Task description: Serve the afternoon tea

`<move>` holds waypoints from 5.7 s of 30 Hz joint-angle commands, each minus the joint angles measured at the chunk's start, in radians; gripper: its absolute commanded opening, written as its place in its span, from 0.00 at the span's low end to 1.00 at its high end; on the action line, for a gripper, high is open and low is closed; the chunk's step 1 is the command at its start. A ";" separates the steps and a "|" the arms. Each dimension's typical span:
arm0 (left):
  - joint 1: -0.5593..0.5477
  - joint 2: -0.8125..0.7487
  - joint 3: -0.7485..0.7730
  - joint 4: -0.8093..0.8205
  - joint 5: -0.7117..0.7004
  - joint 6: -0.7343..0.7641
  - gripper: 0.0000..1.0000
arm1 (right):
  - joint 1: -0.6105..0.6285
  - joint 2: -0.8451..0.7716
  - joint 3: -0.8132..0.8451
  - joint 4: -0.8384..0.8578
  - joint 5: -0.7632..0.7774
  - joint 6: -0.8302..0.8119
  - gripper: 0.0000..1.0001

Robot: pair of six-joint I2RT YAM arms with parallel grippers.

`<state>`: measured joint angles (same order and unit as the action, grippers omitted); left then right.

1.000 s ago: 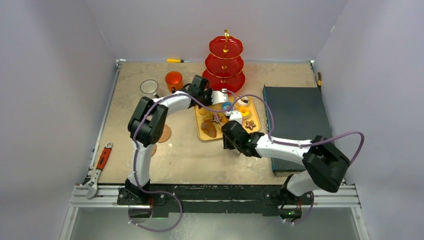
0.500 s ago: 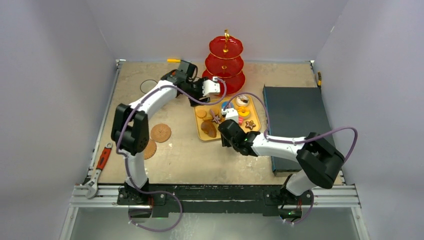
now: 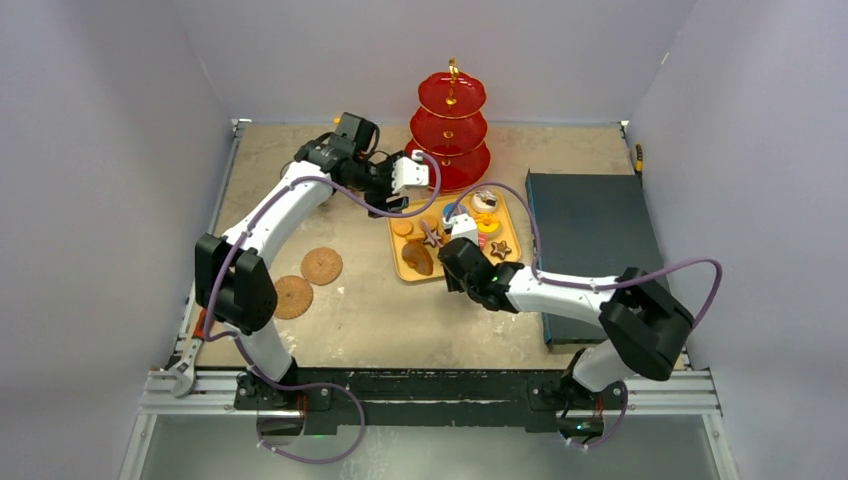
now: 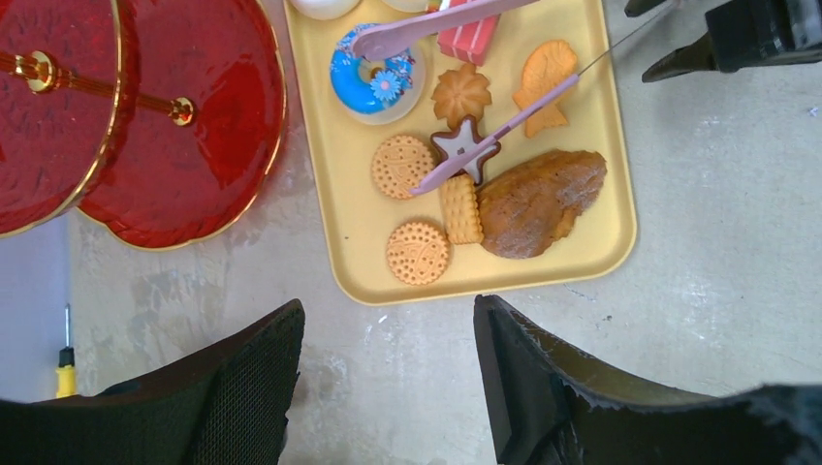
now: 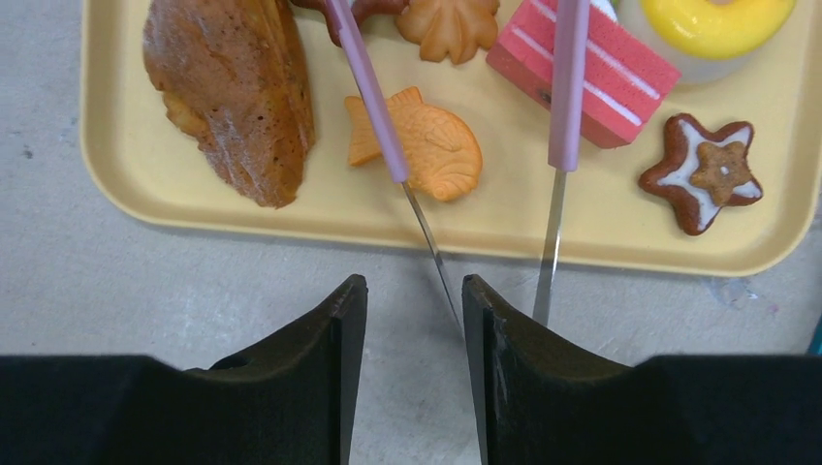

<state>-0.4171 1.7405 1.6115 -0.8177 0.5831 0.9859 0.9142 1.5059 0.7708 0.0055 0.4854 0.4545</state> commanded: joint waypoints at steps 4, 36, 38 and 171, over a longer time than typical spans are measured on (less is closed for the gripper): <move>0.002 -0.056 -0.006 -0.017 0.032 -0.028 0.64 | -0.007 -0.112 0.046 -0.002 0.014 -0.088 0.47; -0.123 -0.243 -0.103 -0.197 0.062 0.449 0.68 | -0.013 -0.165 0.233 -0.219 -0.256 -0.290 0.00; -0.137 -0.278 -0.134 -0.180 0.047 0.487 0.68 | -0.014 -0.199 0.244 -0.250 -0.318 -0.324 0.00; 0.127 -0.442 -0.155 0.083 0.679 -0.562 0.00 | -0.252 0.007 0.191 1.425 -1.132 0.163 0.75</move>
<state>-0.2848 1.3205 1.4193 -0.7521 1.2625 0.3820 0.6369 1.5387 0.9211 1.4376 -0.6598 0.6460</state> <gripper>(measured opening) 0.062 0.774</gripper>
